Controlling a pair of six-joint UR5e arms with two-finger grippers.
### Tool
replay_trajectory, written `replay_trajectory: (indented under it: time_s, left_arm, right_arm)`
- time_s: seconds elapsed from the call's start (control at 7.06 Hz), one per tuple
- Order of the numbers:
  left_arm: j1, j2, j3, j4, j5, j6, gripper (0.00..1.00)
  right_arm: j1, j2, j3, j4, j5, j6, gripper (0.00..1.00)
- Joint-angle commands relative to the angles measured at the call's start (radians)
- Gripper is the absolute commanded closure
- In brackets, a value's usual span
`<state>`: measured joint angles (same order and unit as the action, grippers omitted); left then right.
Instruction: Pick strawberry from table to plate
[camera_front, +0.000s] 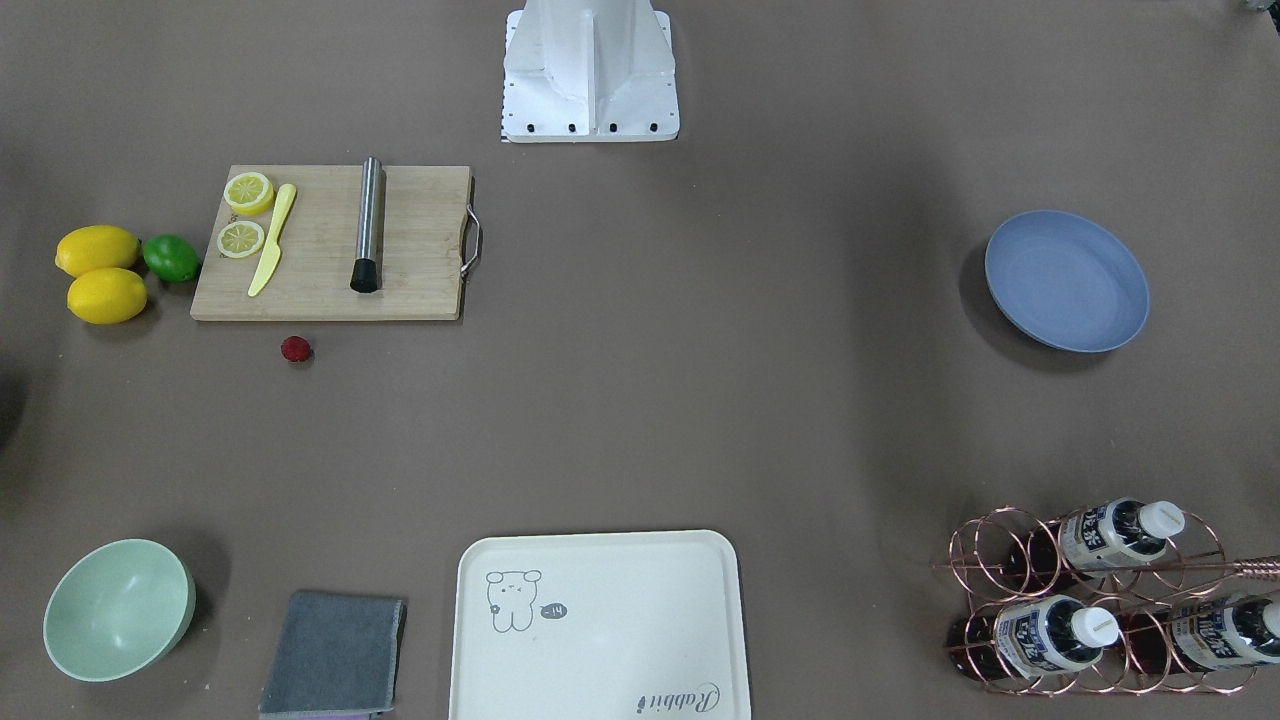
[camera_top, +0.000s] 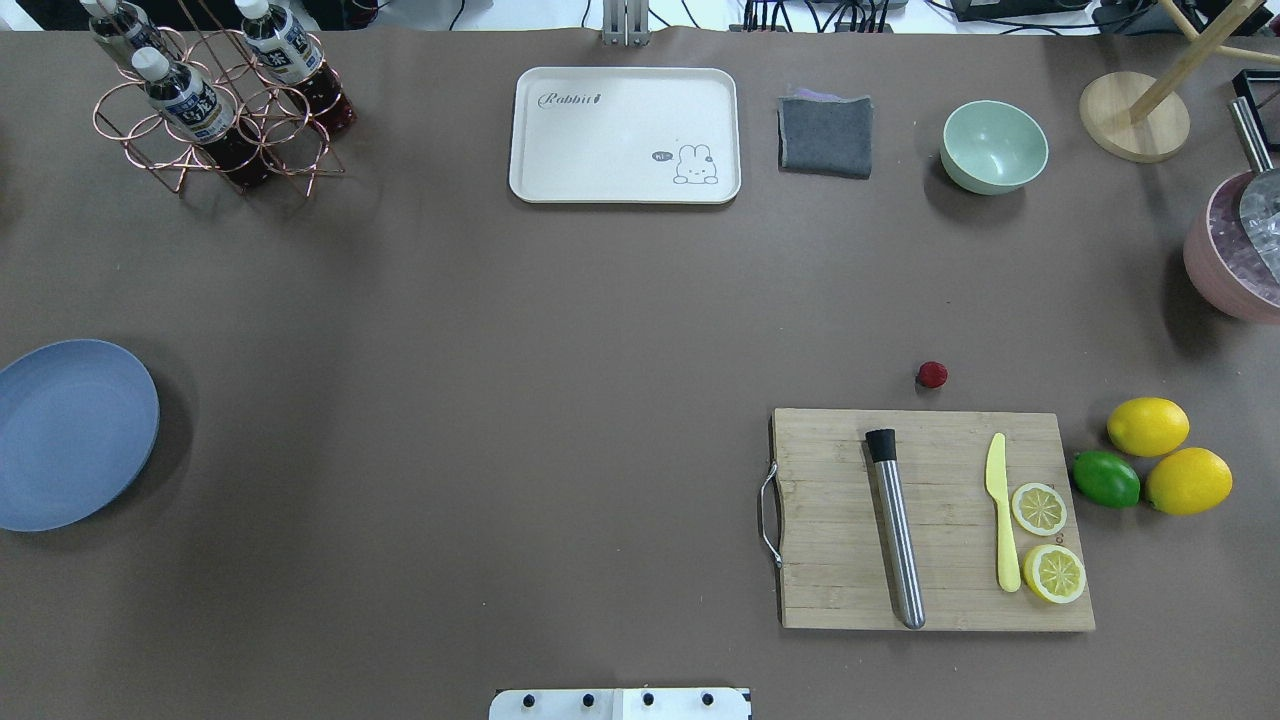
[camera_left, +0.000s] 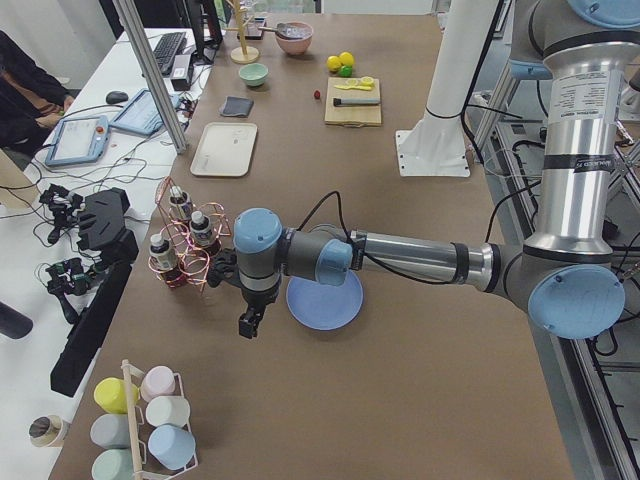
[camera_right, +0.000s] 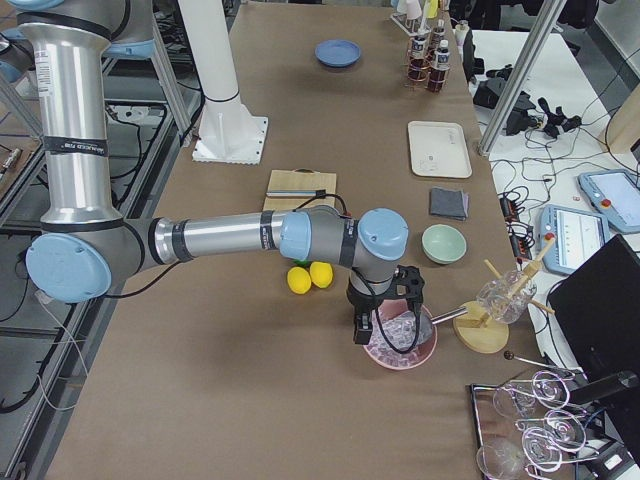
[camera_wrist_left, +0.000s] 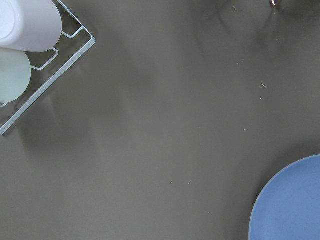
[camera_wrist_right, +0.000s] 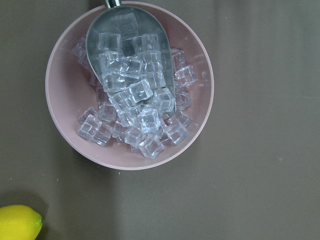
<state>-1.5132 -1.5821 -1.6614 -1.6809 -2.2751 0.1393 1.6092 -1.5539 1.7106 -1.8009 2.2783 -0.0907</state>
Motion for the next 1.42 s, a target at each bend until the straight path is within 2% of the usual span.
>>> replay_trajectory:
  time_s: [0.0,0.57,0.85,0.99,1.13,1.27]
  left_arm:
    - [0.001,-0.018,0.008,0.003,0.005,0.008,0.02]
    - [-0.002,-0.010,0.034,-0.035,-0.003,0.005,0.02]
    - [-0.002,-0.010,0.054,-0.083,-0.004,-0.006,0.02]
    - [-0.001,-0.012,0.072,-0.115,-0.006,-0.065,0.02]
    - [0.013,-0.010,0.131,-0.228,-0.047,-0.174,0.02]
    - [0.043,-0.007,0.220,-0.391,-0.108,-0.296,0.02]
  right_arm:
    - [0.000,0.006,0.004,0.000,0.001,0.000,0.00]
    - [-0.002,0.021,0.015,0.000,0.021,0.003,0.00]
    - [-0.035,0.054,0.015,0.015,0.052,0.078,0.00]
    - [-0.072,0.054,0.015,0.079,0.053,0.167,0.00]
    - [-0.113,0.054,0.015,0.171,0.053,0.290,0.00]
    - [-0.161,0.054,0.017,0.234,0.055,0.387,0.00]
